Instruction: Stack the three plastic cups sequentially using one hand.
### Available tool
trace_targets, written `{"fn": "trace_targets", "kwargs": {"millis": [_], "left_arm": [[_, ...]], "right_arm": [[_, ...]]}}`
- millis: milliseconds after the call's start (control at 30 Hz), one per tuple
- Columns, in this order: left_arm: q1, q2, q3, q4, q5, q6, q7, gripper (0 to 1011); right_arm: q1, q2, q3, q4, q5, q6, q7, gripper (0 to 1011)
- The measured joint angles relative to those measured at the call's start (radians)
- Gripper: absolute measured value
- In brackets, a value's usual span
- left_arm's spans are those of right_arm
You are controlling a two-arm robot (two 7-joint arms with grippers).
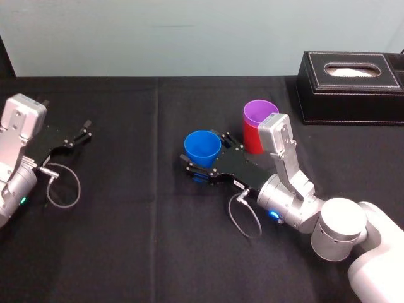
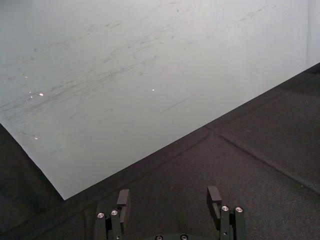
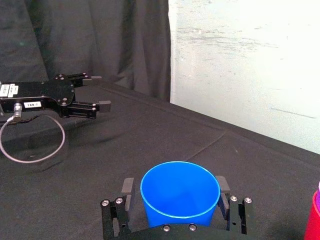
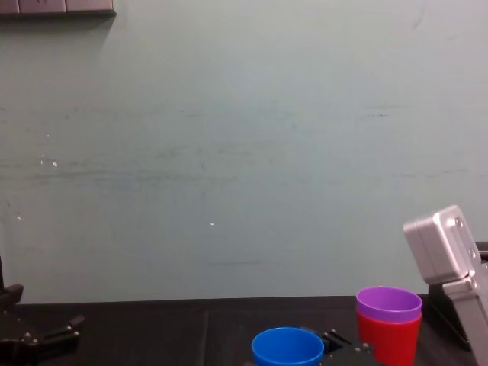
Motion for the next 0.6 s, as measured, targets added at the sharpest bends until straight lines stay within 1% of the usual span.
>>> {"fn": "trace_targets", "kwargs": {"millis": [100,167,233,267,400,600], "left_arm": [[0.000,0.000,0.000,0.000,0.000,0.000,0.000,1005],[0.000,0.000,0.000,0.000,0.000,0.000,0.000,1005],[0.000,0.000,0.000,0.000,0.000,0.000,0.000,1005],[0.000,0.000,0.000,0.000,0.000,0.000,0.000,1005],[0.000,0.000,0.000,0.000,0.000,0.000,0.000,1005],[0.000,0.000,0.000,0.000,0.000,0.000,0.000,1005]], "right_arm": [[0.000,0.000,0.000,0.000,0.000,0.000,0.000,1000],[0.000,0.000,0.000,-0.001,0.000,0.000,0.000,978],[0.000,0.000,0.000,-0.001,-0.001,0.000,-0.001,916],[0.000,0.000,0.000,-0.001,-0.001,0.000,-0.001,916],[0.000,0.000,0.000,-0.001,-0.001,0.000,-0.001,821],[0.000,0.000,0.000,-0.001,-0.001,0.000,-0.001,784]]}}
